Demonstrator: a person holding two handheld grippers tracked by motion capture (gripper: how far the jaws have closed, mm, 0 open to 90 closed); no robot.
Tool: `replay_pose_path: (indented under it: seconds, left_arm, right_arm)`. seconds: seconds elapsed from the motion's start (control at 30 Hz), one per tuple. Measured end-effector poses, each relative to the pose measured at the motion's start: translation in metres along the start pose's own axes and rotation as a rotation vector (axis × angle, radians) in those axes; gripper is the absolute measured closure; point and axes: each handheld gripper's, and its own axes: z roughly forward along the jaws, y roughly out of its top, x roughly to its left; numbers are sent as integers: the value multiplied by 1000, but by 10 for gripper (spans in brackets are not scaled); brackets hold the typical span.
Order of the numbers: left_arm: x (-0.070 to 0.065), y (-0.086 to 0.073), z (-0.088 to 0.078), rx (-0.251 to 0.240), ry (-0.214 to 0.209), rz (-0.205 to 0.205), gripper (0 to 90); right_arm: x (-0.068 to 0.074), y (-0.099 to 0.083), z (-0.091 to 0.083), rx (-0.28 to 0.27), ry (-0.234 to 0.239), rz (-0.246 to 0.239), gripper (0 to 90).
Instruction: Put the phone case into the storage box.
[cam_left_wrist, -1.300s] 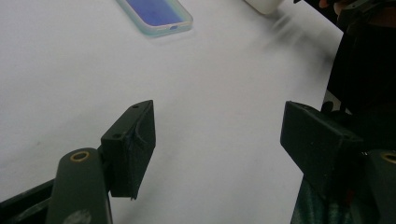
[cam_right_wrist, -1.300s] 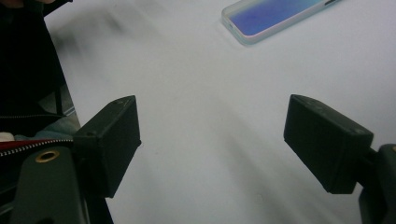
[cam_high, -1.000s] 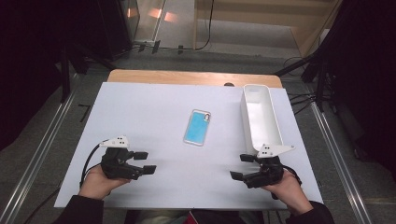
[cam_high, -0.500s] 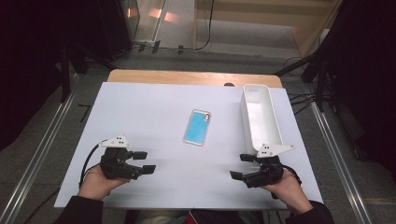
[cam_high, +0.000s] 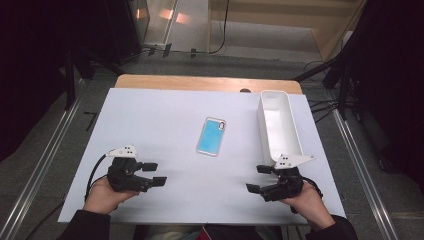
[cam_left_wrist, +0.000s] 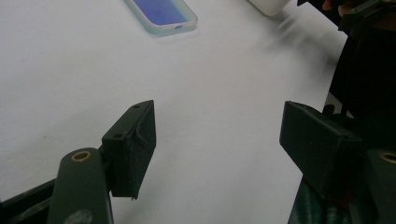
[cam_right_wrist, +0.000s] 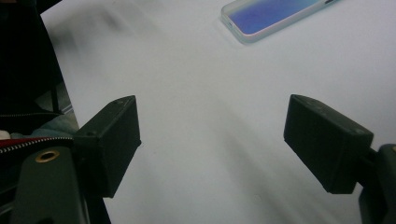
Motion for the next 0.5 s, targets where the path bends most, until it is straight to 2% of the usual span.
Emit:
replay_pose_path:
  seconds: [0.4, 0.5]
  left_arm:
    - [2, 0, -1, -11, 5, 9, 270]
    - [1, 2, 1, -7, 18, 13, 270]
  right_arm:
    - [0, 0, 0, 4, 4, 5, 173]
    - [1, 0, 1, 5, 5, 6, 173]
